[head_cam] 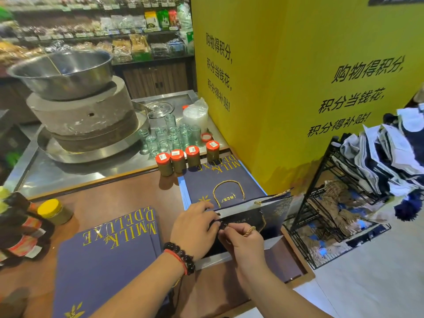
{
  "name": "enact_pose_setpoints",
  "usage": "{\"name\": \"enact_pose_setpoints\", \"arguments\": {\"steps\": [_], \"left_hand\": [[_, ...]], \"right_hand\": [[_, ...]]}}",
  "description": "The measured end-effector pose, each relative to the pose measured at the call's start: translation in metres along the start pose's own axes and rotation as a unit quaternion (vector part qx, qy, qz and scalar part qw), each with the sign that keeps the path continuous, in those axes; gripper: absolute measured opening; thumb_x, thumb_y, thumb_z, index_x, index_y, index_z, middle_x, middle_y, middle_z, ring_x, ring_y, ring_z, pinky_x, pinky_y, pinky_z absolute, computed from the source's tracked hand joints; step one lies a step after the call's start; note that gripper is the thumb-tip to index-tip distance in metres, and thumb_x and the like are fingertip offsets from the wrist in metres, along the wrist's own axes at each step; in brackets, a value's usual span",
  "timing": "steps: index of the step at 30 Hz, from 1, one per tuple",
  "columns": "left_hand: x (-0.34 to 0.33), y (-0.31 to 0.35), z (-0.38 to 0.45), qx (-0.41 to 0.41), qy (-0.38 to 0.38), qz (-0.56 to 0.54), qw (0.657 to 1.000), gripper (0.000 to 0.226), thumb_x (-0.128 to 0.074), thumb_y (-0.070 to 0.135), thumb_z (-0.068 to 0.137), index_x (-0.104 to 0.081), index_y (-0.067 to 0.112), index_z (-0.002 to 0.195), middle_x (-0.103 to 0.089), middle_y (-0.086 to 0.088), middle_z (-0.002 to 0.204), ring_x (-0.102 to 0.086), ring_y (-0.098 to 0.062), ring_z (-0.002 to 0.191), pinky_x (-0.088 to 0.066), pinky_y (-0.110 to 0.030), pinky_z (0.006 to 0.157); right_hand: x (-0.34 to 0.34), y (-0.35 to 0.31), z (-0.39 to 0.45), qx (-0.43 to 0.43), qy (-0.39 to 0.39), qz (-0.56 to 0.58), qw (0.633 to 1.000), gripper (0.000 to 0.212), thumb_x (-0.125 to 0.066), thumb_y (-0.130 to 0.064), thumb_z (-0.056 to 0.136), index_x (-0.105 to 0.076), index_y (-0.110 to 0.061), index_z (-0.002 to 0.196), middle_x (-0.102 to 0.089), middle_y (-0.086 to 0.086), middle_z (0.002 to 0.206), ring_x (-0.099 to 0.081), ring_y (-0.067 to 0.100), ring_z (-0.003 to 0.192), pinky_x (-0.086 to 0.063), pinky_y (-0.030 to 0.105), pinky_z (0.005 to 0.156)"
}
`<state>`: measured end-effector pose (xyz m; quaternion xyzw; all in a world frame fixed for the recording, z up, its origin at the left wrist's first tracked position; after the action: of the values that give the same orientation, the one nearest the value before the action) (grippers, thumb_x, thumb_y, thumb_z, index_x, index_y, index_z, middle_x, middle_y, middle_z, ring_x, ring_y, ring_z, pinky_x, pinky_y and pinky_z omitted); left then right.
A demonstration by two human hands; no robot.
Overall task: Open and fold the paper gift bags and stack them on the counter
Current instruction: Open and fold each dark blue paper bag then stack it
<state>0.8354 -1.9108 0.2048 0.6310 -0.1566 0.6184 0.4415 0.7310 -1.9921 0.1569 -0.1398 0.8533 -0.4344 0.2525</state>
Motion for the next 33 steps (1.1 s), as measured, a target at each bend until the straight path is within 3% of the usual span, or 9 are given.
{"name": "enact_pose_setpoints", "arguments": {"steps": [8,13,18,22,28,33], "left_hand": [[-0.003,-0.001,-0.001,-0.005,0.001,0.003,1.000,0.023,-0.054,0.037,0.092,-0.071,0.028,0.105,-0.055,0.016,0.125,-0.052,-0.010,0.113,-0.042,-0.027,0.086],[-0.003,0.000,-0.002,-0.002,0.004,0.001,1.000,0.023,-0.053,0.036,0.093,-0.071,0.028,0.105,-0.054,0.016,0.126,-0.051,-0.009,0.114,-0.041,-0.026,0.087],[-0.002,0.002,-0.003,-0.010,0.005,0.003,1.000,0.026,-0.050,0.039,0.093,-0.070,0.030,0.108,-0.050,0.018,0.129,-0.048,-0.006,0.116,-0.038,-0.024,0.090],[-0.005,0.002,-0.006,-0.038,0.024,0.008,0.999,0.018,-0.057,0.033,0.087,-0.073,0.028,0.094,-0.058,0.015,0.121,-0.055,-0.011,0.108,-0.044,-0.028,0.082],[-0.007,0.001,-0.009,-0.066,0.041,0.021,0.997,0.017,-0.061,0.030,0.069,-0.073,0.030,0.082,-0.063,0.014,0.110,-0.061,-0.012,0.096,-0.050,-0.028,0.070],[-0.007,0.003,-0.014,-0.096,0.035,0.032,0.994,0.014,-0.070,0.031,0.068,-0.072,0.030,0.082,-0.063,0.011,0.111,-0.061,-0.014,0.097,-0.052,-0.030,0.069]], "right_hand": [[0.000,0.002,0.000,0.018,0.023,-0.039,0.999,0.007,-0.065,0.007,0.085,-0.067,0.002,0.090,-0.070,0.018,0.077,-0.068,0.017,0.068,-0.059,0.028,0.071],[-0.001,0.002,0.000,0.029,0.025,-0.064,0.997,0.008,-0.067,0.002,0.085,-0.071,-0.004,0.088,-0.074,0.013,0.079,-0.072,0.022,0.077,-0.058,0.030,0.072],[0.002,0.000,-0.004,0.043,0.018,-0.117,0.992,0.010,-0.070,-0.002,0.085,-0.073,-0.011,0.086,-0.075,0.008,0.082,-0.072,0.016,0.078,-0.057,0.023,0.069],[0.002,-0.002,-0.007,0.053,0.011,-0.143,0.988,0.008,-0.070,-0.003,0.085,-0.073,-0.011,0.086,-0.073,0.006,0.077,-0.066,0.009,0.067,-0.055,0.021,0.065],[0.003,-0.002,-0.002,0.037,0.003,-0.137,0.990,0.018,-0.074,-0.003,0.083,-0.058,-0.007,0.076,-0.062,0.009,0.067,-0.058,0.020,0.063,-0.053,0.032,0.063],[0.005,0.001,-0.008,-0.010,-0.056,-0.143,0.988,0.008,-0.065,-0.012,0.092,-0.072,-0.008,0.092,-0.071,0.002,0.073,-0.063,0.010,0.067,-0.051,0.023,0.063]]}}
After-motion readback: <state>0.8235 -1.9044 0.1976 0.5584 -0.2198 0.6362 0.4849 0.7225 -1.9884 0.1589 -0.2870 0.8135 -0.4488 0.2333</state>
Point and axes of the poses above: each hand's wrist, its own z-axis towards the middle knuckle, its own x-axis out of the back of the hand, y = z × x, the point moved 4 cm from there along z, towards the middle knuckle
